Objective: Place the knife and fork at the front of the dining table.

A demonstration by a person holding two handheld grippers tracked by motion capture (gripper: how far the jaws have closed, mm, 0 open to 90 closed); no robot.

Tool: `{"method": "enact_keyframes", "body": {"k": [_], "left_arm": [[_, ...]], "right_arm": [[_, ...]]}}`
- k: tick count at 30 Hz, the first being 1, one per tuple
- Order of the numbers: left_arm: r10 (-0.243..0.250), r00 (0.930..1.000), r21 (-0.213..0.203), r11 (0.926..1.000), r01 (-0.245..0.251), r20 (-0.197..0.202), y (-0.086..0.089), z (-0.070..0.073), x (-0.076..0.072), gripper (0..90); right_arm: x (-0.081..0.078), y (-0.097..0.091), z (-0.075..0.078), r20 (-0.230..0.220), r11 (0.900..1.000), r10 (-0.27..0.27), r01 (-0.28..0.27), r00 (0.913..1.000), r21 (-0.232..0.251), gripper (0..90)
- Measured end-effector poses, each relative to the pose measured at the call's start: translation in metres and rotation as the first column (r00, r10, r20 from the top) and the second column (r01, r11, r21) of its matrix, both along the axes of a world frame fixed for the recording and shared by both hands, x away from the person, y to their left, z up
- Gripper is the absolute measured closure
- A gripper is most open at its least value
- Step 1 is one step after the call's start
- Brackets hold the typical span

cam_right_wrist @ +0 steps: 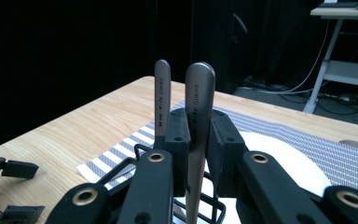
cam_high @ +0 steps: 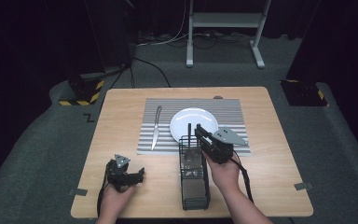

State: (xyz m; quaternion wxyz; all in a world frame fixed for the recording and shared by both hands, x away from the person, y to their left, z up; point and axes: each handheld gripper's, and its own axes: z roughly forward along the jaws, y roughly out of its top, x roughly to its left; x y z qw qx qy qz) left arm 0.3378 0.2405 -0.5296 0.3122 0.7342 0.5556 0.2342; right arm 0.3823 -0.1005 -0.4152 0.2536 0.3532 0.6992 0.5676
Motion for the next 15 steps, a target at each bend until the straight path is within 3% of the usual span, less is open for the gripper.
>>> {"method": "enact_keyframes", "body": {"k": [7,15], "left_arm": [[0.000,1.0000,0.001,1.0000,0.000,0.001,0.000,0.000,0.000,6.8],[0.000,1.0000,0.000,1.0000,0.000,0.000,0.000,0.000,0.000,6.9]], "right_arm": [[-0.004,-0.005,0.006,0.028,0.9998,0.005,-0.006,0.9996,0.019,79.9],[-0.014,-0.008,0.019,0.093,0.9988,-0.002,-0.003,0.9957,0.049,79.9]]}}
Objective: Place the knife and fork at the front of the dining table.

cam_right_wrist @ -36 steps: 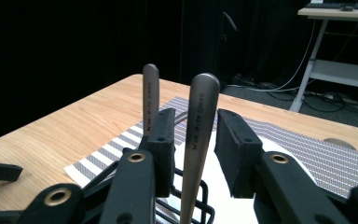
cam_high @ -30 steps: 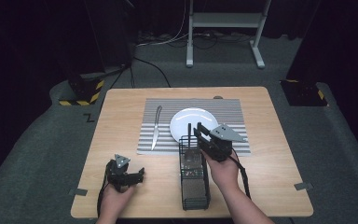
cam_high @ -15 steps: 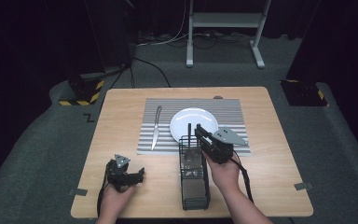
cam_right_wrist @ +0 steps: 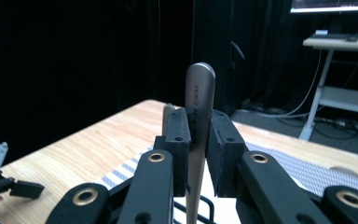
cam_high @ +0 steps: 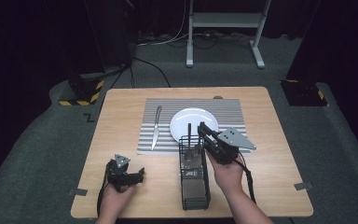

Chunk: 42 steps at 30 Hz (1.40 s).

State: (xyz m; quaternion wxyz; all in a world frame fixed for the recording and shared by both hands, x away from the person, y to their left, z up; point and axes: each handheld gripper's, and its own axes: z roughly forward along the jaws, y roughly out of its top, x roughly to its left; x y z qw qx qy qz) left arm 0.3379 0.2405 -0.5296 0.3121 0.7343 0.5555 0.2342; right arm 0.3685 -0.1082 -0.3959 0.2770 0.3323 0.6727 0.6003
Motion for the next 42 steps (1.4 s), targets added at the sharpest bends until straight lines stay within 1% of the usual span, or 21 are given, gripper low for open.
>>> {"method": "enact_keyframes", "body": {"k": [4,13,18,26,31,33,36,42], "left_arm": [[0.000,1.0000,0.001,1.0000,0.000,0.001,0.000,0.000,0.000,6.9],[0.000,1.0000,0.001,1.0000,0.000,0.001,0.000,0.000,0.000,6.9],[0.000,1.0000,0.000,1.0000,0.000,0.000,0.000,0.000,0.000,6.9],[0.000,1.0000,0.003,1.0000,0.000,0.001,0.000,0.000,0.000,6.8],[0.000,1.0000,0.001,1.0000,0.000,0.000,0.000,0.000,0.000,6.9],[-0.001,1.0000,0.001,1.0000,0.001,0.000,0.000,0.000,0.000,6.8],[-0.001,1.0000,0.001,1.0000,0.001,0.001,0.000,0.000,0.000,6.9],[-0.001,1.0000,0.001,1.0000,0.001,0.000,0.000,0.000,0.000,6.8]], "right_arm": [[-0.004,0.000,0.008,0.036,1.0000,0.000,0.000,0.9993,0.008,80.0],[-0.013,0.002,0.026,0.087,0.9992,0.003,-0.007,0.9962,0.041,80.1],[-0.019,0.001,0.038,0.125,0.9981,0.000,-0.008,0.9921,0.061,80.2],[-0.022,-0.009,0.059,0.169,0.9955,-0.015,-0.001,0.9855,0.095,80.4],[-0.024,-0.018,0.071,0.193,0.9939,-0.043,0.022,0.9803,0.108,80.5],[-0.024,-0.023,0.073,0.203,0.9937,-0.058,0.037,0.9774,0.106,80.6],[-0.024,-0.030,0.073,0.206,0.9934,-0.078,0.059,0.9754,0.098,80.7],[-0.019,-0.046,0.066,0.180,0.9915,-0.116,0.103,0.9768,0.080,81.0]]}}
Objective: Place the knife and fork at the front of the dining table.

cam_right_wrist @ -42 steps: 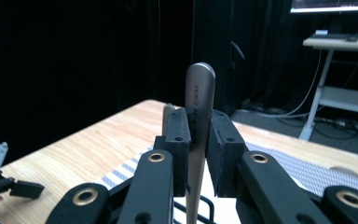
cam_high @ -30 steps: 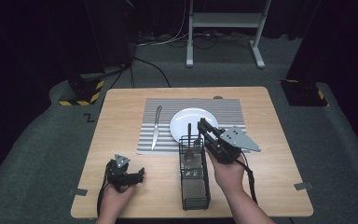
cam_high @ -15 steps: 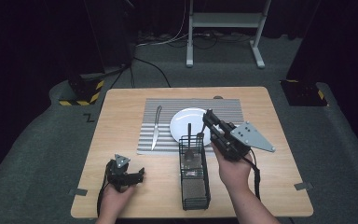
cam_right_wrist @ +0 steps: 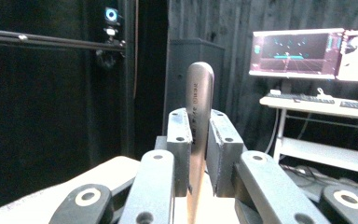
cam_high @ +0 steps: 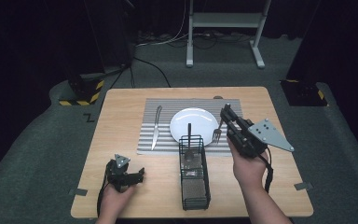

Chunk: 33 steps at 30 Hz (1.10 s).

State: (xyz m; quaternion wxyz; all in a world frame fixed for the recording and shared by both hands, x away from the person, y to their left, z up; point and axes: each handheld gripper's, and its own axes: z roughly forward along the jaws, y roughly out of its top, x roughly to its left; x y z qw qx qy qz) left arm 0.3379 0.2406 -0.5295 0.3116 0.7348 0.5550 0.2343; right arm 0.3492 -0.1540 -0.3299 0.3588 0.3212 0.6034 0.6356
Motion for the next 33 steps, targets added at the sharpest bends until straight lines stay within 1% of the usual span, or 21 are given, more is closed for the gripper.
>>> {"method": "enact_keyframes", "body": {"k": [7,12,15,18,24,28,33], "left_arm": [[0.000,1.0000,0.000,1.0000,0.000,0.000,0.000,0.000,0.000,6.9],[0.000,1.0000,0.000,1.0000,0.000,0.001,0.000,0.000,0.000,6.9],[0.000,1.0000,-0.001,1.0000,0.000,0.001,0.000,0.000,0.000,6.8],[0.000,1.0000,0.000,1.0000,0.000,0.000,0.000,0.000,0.000,6.8],[0.003,1.0000,-0.004,1.0000,-0.003,0.003,0.000,0.000,0.000,6.8],[0.004,1.0000,-0.004,1.0000,-0.004,0.003,0.000,0.000,0.000,6.9],[0.003,1.0000,-0.003,1.0000,-0.003,0.004,0.000,0.000,0.000,6.9]], "right_arm": [[0.007,-0.018,-0.017,-0.033,0.9988,-0.046,0.045,0.9984,-0.019,81.3],[0.014,-0.031,-0.034,-0.070,0.9966,-0.079,0.076,0.9945,-0.032,81.5],[0.020,-0.037,-0.046,-0.094,0.9956,-0.089,0.086,0.9915,-0.038,81.6],[0.025,-0.041,-0.058,-0.104,0.9935,-0.107,0.102,0.9888,-0.051,81.8],[0.042,-0.044,-0.078,-0.142,0.9911,-0.120,0.111,0.9825,-0.075,82.0],[0.054,-0.040,-0.089,-0.172,0.9902,-0.121,0.107,0.9777,-0.090,82.2],[0.068,-0.034,-0.099,-0.196,0.9884,-0.119,0.097,0.9734,-0.117,82.5]]}}
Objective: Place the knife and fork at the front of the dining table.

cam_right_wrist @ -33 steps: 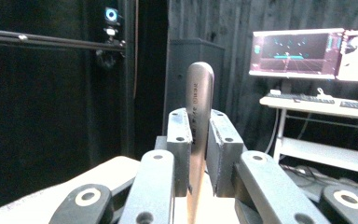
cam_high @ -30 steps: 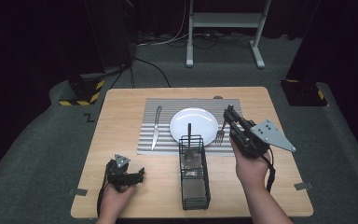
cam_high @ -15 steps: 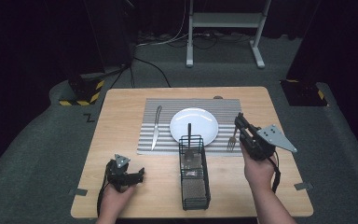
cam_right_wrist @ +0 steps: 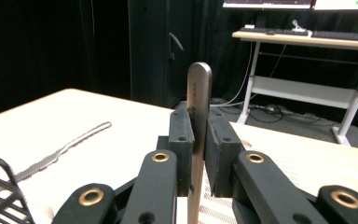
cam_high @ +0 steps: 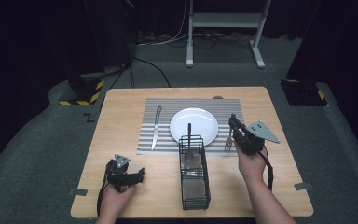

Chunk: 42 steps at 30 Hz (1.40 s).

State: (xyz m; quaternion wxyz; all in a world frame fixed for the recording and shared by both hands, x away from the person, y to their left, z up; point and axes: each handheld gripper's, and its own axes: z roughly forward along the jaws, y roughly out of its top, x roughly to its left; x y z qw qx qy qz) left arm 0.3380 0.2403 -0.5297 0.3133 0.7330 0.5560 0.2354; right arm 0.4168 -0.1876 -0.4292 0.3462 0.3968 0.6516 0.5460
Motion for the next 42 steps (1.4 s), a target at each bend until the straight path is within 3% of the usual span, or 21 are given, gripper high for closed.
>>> {"method": "enact_keyframes", "body": {"k": [9,20,26,32,42], "left_arm": [[0.000,1.0000,-0.002,1.0000,0.000,-0.001,0.000,0.000,0.000,6.9],[0.008,1.0000,-0.003,1.0000,-0.008,0.004,-0.001,0.000,-0.001,7.6],[0.009,0.9999,-0.001,1.0000,-0.009,0.006,-0.001,0.000,-0.001,8.2],[0.011,0.9999,-0.002,0.9999,-0.011,0.008,-0.001,0.000,-0.002,9.2],[0.013,0.9998,-0.005,0.9999,-0.013,0.011,0.000,0.000,-0.004,11.2]], "right_arm": [[0.019,0.004,-0.012,-0.055,1.0000,-0.003,0.003,0.9985,0.002,83.0],[0.056,0.002,-0.021,-0.133,0.9971,-0.007,0.017,0.9910,0.075,86.1],[0.080,0.002,-0.028,-0.197,0.9961,-0.008,0.025,0.9803,0.085,85.7],[0.102,-0.001,-0.040,-0.271,0.9905,-0.006,0.042,0.9627,0.131,85.4],[0.125,-0.003,-0.061,-0.350,0.9892,-0.029,0.077,0.9362,0.125,83.6]]}}
